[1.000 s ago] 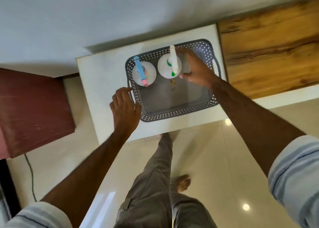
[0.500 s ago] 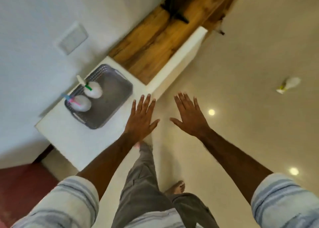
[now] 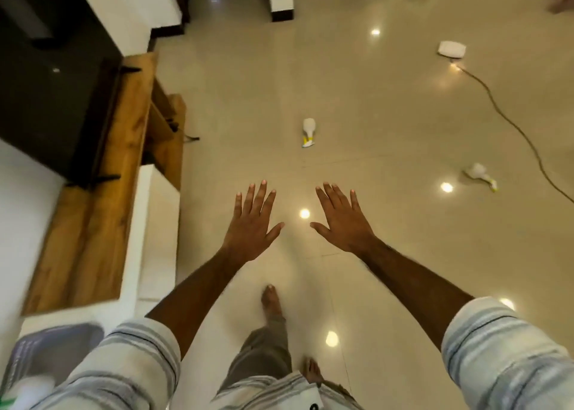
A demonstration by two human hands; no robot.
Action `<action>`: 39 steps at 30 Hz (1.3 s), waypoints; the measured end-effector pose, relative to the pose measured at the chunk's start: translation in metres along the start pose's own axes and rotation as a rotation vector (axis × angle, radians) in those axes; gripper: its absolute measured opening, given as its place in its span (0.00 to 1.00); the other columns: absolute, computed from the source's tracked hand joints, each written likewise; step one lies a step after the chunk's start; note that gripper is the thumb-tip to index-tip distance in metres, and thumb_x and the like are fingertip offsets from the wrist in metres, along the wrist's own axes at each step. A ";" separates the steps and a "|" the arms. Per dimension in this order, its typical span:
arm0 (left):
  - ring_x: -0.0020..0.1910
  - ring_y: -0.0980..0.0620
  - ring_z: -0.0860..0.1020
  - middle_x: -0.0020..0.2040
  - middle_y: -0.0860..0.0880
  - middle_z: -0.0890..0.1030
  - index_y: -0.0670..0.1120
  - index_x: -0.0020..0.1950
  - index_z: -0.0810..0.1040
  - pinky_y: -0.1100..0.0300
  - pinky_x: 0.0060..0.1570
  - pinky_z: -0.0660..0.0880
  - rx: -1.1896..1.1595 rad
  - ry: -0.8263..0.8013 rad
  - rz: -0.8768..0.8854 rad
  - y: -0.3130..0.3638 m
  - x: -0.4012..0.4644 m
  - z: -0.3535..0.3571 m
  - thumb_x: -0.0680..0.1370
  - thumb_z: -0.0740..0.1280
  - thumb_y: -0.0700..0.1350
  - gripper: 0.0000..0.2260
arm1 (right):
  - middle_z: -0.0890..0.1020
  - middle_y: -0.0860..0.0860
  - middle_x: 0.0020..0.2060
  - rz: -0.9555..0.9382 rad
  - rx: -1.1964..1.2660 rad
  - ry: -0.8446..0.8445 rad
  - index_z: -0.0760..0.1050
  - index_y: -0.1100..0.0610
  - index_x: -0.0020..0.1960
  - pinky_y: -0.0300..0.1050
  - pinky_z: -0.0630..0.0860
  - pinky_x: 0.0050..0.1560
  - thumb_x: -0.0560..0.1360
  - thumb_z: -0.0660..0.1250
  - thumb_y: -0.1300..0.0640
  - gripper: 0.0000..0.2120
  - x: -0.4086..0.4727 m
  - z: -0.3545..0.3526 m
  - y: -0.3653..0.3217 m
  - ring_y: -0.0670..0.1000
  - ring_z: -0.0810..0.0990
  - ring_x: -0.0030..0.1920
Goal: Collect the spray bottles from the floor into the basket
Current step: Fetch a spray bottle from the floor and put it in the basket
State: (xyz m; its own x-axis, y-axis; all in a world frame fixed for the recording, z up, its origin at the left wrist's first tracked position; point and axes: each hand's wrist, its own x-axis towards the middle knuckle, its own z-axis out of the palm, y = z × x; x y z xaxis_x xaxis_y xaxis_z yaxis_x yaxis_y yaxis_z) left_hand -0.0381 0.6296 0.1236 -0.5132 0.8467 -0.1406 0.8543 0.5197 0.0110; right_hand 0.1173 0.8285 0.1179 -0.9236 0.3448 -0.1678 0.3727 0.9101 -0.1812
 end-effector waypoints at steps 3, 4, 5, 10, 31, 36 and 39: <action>0.81 0.38 0.48 0.82 0.41 0.49 0.45 0.81 0.51 0.37 0.77 0.51 0.018 0.009 0.077 0.016 0.062 -0.014 0.80 0.45 0.65 0.35 | 0.48 0.56 0.81 0.080 0.020 0.011 0.44 0.57 0.80 0.65 0.45 0.78 0.80 0.53 0.38 0.38 0.018 -0.011 0.041 0.56 0.45 0.81; 0.81 0.38 0.48 0.82 0.41 0.49 0.45 0.81 0.51 0.36 0.77 0.51 0.022 0.014 0.100 0.018 0.084 -0.015 0.80 0.44 0.65 0.35 | 0.48 0.56 0.81 0.096 0.021 0.016 0.44 0.57 0.80 0.65 0.45 0.78 0.80 0.53 0.38 0.37 0.028 -0.014 0.054 0.56 0.45 0.81; 0.81 0.38 0.47 0.82 0.41 0.48 0.44 0.81 0.51 0.36 0.77 0.50 0.028 0.023 0.119 0.018 0.102 -0.016 0.80 0.43 0.65 0.35 | 0.48 0.56 0.81 0.105 0.020 0.021 0.44 0.57 0.80 0.65 0.45 0.78 0.80 0.54 0.39 0.37 0.038 -0.017 0.063 0.56 0.45 0.81; 0.81 0.39 0.45 0.82 0.42 0.46 0.44 0.81 0.50 0.36 0.78 0.47 0.009 -0.011 0.167 0.004 0.201 -0.021 0.80 0.43 0.65 0.36 | 0.49 0.56 0.80 0.163 0.034 -0.006 0.45 0.57 0.80 0.65 0.45 0.78 0.80 0.53 0.39 0.37 0.114 -0.033 0.112 0.56 0.46 0.81; 0.81 0.41 0.45 0.82 0.43 0.45 0.44 0.81 0.50 0.37 0.78 0.47 -0.103 -0.113 -0.066 -0.050 0.577 -0.035 0.81 0.47 0.63 0.34 | 0.49 0.56 0.81 -0.034 0.008 -0.172 0.45 0.57 0.80 0.64 0.47 0.78 0.80 0.59 0.45 0.36 0.489 -0.086 0.323 0.56 0.47 0.80; 0.81 0.41 0.46 0.82 0.43 0.46 0.45 0.81 0.52 0.36 0.77 0.49 -0.185 -0.127 -0.155 -0.073 0.643 -0.032 0.82 0.51 0.61 0.32 | 0.49 0.57 0.80 -0.106 -0.041 -0.263 0.45 0.57 0.80 0.64 0.47 0.77 0.80 0.60 0.46 0.37 0.582 -0.091 0.351 0.57 0.47 0.80; 0.81 0.41 0.46 0.82 0.43 0.46 0.47 0.81 0.53 0.36 0.77 0.51 -0.241 -0.150 -0.166 -0.095 0.693 -0.013 0.82 0.52 0.60 0.30 | 0.49 0.57 0.81 -0.146 -0.083 -0.306 0.45 0.57 0.80 0.64 0.47 0.77 0.80 0.60 0.47 0.37 0.641 -0.074 0.363 0.58 0.47 0.80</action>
State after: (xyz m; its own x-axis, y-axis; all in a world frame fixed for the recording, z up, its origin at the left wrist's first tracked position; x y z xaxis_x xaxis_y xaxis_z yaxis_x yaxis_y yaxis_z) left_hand -0.4756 1.1681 0.0381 -0.6109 0.7310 -0.3040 0.7066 0.6766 0.2071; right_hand -0.3458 1.3966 0.0159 -0.8919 0.1362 -0.4311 0.2186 0.9646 -0.1474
